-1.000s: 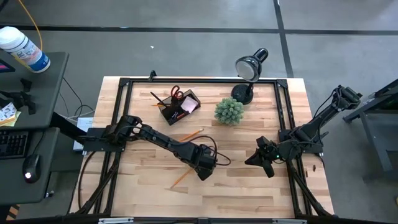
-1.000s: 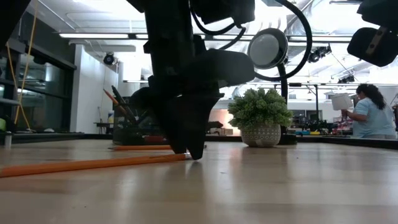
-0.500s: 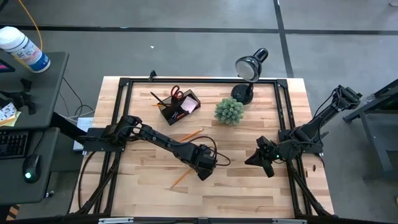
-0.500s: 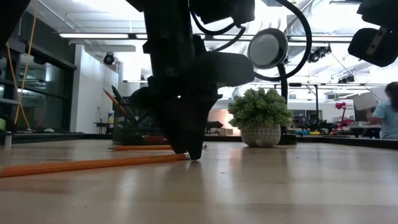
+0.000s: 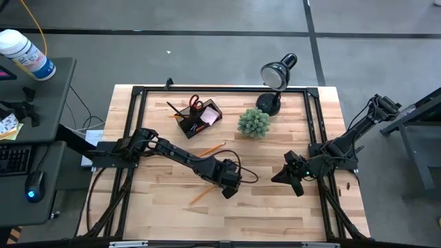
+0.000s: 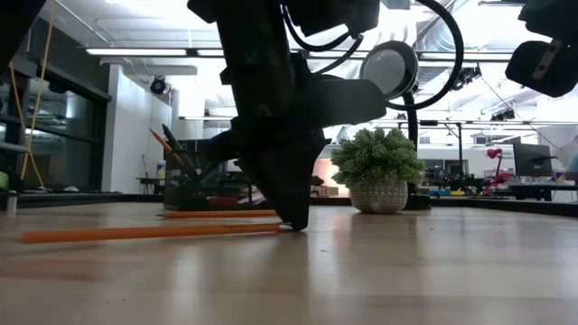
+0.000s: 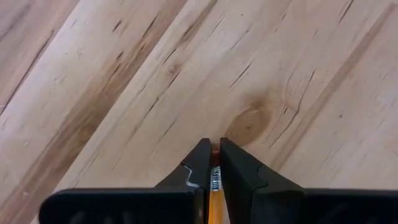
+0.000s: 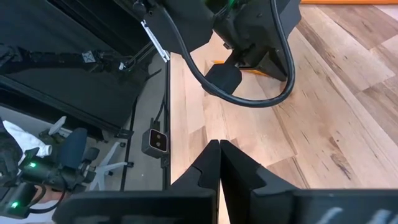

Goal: Pick and place office supplies into organizer

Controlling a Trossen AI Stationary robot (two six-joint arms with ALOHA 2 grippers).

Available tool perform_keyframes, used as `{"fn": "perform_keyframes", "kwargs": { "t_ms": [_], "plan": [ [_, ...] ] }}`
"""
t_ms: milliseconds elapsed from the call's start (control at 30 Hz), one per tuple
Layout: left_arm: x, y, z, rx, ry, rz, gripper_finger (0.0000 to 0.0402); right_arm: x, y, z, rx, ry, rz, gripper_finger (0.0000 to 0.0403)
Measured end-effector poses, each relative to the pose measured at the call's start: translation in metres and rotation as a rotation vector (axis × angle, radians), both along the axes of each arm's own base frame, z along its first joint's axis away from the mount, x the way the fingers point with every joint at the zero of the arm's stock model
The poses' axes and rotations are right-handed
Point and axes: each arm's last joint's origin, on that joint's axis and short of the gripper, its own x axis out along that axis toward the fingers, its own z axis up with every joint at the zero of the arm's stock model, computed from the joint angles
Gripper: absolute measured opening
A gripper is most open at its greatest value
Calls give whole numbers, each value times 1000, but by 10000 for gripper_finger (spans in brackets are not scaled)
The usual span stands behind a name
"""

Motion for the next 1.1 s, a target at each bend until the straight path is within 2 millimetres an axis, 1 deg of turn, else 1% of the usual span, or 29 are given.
{"fn": "perform_keyframes", "kwargs": {
  "t_ms": [133, 333, 433, 533, 633, 833, 967, 1100],
  "plan": [
    [0, 0, 0, 1, 1, -2, 4, 0, 0, 0, 1, 0, -1, 6],
    [0, 0, 1, 2, 0, -13, 2, 0, 0, 0, 1, 1, -1, 1],
    [2, -1, 5, -3, 4, -35, 1, 0, 0, 0, 0, 1, 0, 4],
    [7, -2, 14, 0, -18, -55, 1, 0, 0, 0, -4, 3, 1, 4],
    [10, -2, 25, 14, -8, -79, 1, 0, 0, 0, -6, 3, 1, 1],
    [14, -1, 54, 75, 18, -124, 0, 0, -1, -2, -24, 8, -22, 6],
    [14, 0, 81, 134, 41, -158, 0, 0, -1, -2, -37, 7, -22, 3],
    [13, 9, 108, 203, 62, -184, 0, 0, -1, -2, -44, 5, -19, 2]
  ]
}}
